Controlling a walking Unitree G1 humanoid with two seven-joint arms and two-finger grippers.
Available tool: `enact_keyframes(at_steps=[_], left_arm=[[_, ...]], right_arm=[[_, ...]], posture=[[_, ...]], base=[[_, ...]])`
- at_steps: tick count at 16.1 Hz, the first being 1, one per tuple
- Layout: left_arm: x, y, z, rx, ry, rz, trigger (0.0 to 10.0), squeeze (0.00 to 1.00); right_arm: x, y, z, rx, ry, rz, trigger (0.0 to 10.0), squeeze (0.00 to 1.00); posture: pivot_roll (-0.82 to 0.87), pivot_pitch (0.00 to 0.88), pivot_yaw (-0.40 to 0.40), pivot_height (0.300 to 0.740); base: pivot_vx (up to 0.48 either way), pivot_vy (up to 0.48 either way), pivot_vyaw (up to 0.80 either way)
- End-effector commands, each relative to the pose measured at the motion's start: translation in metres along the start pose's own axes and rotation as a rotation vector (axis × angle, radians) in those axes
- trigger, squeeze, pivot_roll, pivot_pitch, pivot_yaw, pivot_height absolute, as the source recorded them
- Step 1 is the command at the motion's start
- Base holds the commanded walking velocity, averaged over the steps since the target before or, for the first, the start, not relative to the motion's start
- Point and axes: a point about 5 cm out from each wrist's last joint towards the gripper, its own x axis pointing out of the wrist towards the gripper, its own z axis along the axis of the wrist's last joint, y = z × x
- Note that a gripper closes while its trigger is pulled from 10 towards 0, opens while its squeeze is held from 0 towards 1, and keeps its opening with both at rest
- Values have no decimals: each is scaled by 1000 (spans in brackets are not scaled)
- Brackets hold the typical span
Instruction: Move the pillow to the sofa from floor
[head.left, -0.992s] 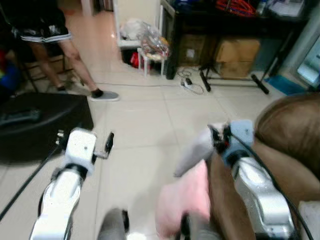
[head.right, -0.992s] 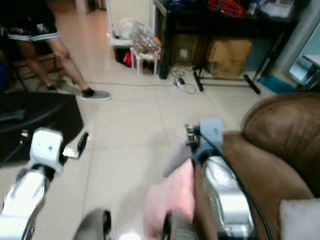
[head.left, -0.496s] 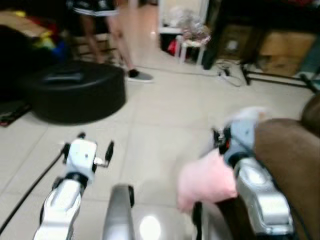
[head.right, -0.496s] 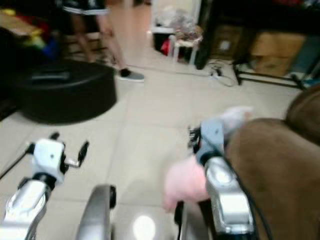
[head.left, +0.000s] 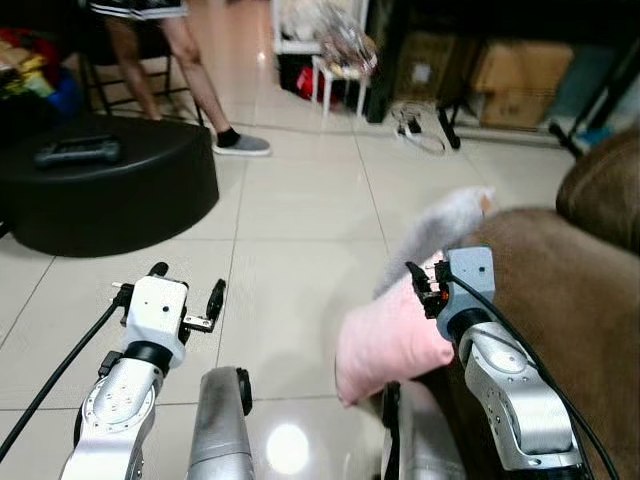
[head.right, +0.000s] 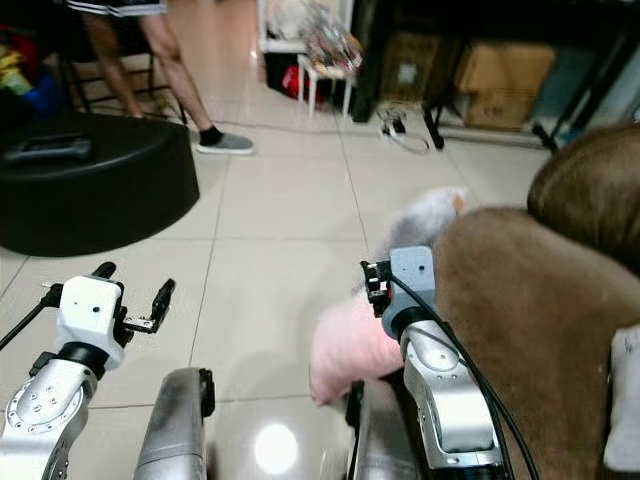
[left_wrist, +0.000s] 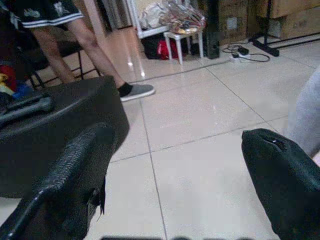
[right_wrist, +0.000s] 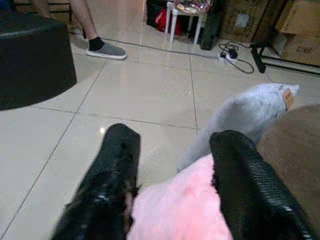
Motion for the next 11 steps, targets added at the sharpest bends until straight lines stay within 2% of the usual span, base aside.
enact_keyframes(at_steps=[1, 3, 6, 8, 11], left_arm=[[0, 0, -2, -7, 13, 1, 10000, 1000], [0, 1, -3, 13, 7, 1, 10000, 1000], [0, 1, -5, 13, 10, 1, 10000, 1000], [1, 1, -6, 10, 10, 2, 10000, 1000], [4, -1, -4, 19, -2, -23, 10000, 1000]], right_arm=[[1, -5, 4, -64, -31, -10, 10000, 1000], [0, -4, 3, 1, -40, 18, 10000, 1000], [0, -8, -5, -27, 1, -24, 10000, 1000], [0, -11, -10, 4, 19, -43, 10000, 1000], [0, -11, -11, -1, 17, -50, 10000, 1000]], posture=[[31, 0, -64, 526], [27, 0, -63, 526], [24, 0, -64, 526], [24, 0, -64, 526], [9, 0, -28, 526]], base=[[0, 0, 0], [0, 0, 0], [0, 0, 0], [0, 0, 0], [0, 0, 0]])
